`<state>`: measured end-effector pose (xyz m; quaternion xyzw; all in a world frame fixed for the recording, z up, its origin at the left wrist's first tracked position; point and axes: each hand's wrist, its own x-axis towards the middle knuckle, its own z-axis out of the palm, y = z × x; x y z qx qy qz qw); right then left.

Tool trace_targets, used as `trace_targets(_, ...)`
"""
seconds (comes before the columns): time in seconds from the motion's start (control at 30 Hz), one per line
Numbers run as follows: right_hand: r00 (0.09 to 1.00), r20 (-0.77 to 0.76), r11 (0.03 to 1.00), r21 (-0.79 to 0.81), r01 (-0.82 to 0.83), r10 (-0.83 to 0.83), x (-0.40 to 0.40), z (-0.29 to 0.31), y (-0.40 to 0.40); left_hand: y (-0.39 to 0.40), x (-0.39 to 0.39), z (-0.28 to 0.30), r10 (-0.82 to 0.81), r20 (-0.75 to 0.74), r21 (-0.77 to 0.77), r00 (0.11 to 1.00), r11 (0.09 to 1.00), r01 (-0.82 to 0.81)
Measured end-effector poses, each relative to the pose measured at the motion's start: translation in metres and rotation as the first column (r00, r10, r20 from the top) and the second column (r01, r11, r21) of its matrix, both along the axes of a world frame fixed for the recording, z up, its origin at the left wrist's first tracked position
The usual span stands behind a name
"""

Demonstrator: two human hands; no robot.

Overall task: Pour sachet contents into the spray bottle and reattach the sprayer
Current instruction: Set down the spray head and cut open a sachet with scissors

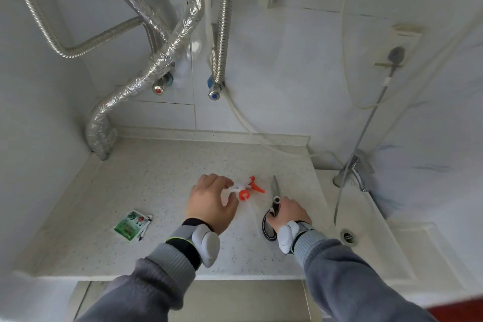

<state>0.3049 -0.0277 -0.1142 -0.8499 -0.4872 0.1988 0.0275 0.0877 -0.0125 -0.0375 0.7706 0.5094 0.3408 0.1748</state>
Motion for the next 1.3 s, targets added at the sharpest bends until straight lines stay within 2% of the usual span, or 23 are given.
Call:
trace_targets(0.1,0.999,-0.031,0.999,-0.033,0.015,-0.016,0.003,0.003,-0.004,-0.005,0.021,0.0,-0.046,-0.011,0.011,0.999,0.999,0.046)
trace_targets(0.23,0.998,-0.035,0.997,-0.065,0.05,-0.053,0.007,0.005,-0.007,-0.01,0.04,-0.001,-0.024,-0.075,0.07,0.997,0.997,0.029)
trace_targets(0.4,0.996,-0.058,0.995,-0.081,0.064,-0.069,0.008,0.005,-0.005,-0.012,0.056,-0.006,-0.109,-0.073,-0.043,0.991,0.993,0.106)
trace_targets(0.67,0.989,-0.111,0.995,-0.004,0.098,-0.097,0.012,0.005,-0.011,-0.014,0.058,-0.011,-0.117,-0.077,-0.074,0.99,0.991,0.111)
trace_targets(0.97,0.973,-0.226,0.955,0.279,0.102,-0.038,0.009,0.033,-0.024,-0.012,0.056,-0.009,-0.106,-0.06,-0.127,0.993,0.987,0.097)
trace_targets(1.13,0.961,-0.243,0.888,0.459,-0.006,0.132,-0.015,0.056,-0.034,-0.011,0.051,0.001,0.012,0.012,-0.311,1.0,0.95,-0.008)
trace_targets(1.23,0.949,-0.24,0.856,0.515,-0.053,0.203,-0.029,0.069,-0.038,-0.01,0.05,0.007,0.062,-0.029,-0.413,0.998,0.908,-0.069)
trace_targets(1.3,0.945,-0.229,0.84,0.537,-0.076,0.232,-0.038,0.076,-0.041,-0.011,0.046,0.013,0.08,-0.102,-0.382,0.992,0.917,-0.113)
